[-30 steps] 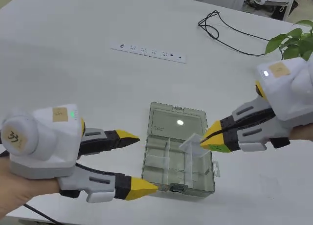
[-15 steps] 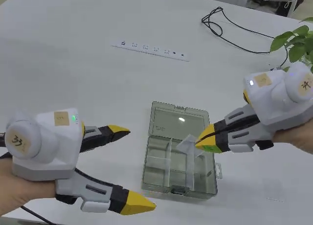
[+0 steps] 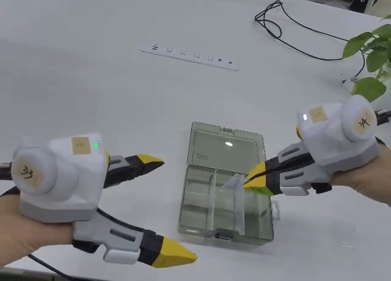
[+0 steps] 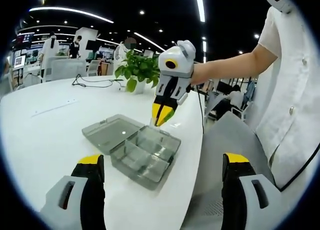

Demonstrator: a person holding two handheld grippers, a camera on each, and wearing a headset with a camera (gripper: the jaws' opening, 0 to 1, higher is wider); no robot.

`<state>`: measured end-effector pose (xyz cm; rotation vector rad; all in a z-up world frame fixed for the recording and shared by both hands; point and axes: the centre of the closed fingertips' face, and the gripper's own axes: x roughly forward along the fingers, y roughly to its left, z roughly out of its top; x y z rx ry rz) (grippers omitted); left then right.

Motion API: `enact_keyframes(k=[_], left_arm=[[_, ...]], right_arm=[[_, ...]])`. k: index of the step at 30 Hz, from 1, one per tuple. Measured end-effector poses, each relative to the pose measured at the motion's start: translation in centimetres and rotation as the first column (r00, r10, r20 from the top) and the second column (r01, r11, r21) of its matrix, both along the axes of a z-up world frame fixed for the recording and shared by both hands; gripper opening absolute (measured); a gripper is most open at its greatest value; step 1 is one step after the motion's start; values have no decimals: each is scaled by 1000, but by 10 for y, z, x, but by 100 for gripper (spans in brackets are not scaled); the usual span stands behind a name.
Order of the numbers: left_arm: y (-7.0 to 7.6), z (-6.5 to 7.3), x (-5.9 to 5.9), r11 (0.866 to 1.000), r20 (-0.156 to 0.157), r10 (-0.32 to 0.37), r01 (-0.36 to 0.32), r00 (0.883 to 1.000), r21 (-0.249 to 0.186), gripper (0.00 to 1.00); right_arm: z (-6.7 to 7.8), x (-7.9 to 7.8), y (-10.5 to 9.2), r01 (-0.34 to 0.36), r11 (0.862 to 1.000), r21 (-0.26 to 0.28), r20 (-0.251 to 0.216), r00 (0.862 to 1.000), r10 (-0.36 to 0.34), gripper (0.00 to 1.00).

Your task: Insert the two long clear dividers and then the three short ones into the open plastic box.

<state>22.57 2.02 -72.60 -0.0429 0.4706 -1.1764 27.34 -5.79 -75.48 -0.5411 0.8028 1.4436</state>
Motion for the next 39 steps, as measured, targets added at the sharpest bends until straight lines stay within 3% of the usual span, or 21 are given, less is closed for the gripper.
enact_keyframes(k=[10,18,27,39], left_arm=[[-1,0,-1,1000,-8,0,0,1000,-5,100],[-3,-1,-1,1000,-13,-2,2,1000,-8,100],[-5,-2,-2,1000,-17,-5,4,1000,-10,100],[-4,-3,-2,1000,-21,-8,8,1000,-8,100]], right_arm=[[-8,2,-3,-8,1000,-10,2,1000,8,3],[-13,-3,-1,-87,996,-15,77,993,88,2],[-16,-4,1,-116,993,-18,106,987,117,2],[-24,-3,6,-114,993,-28,98,988,117,2]])
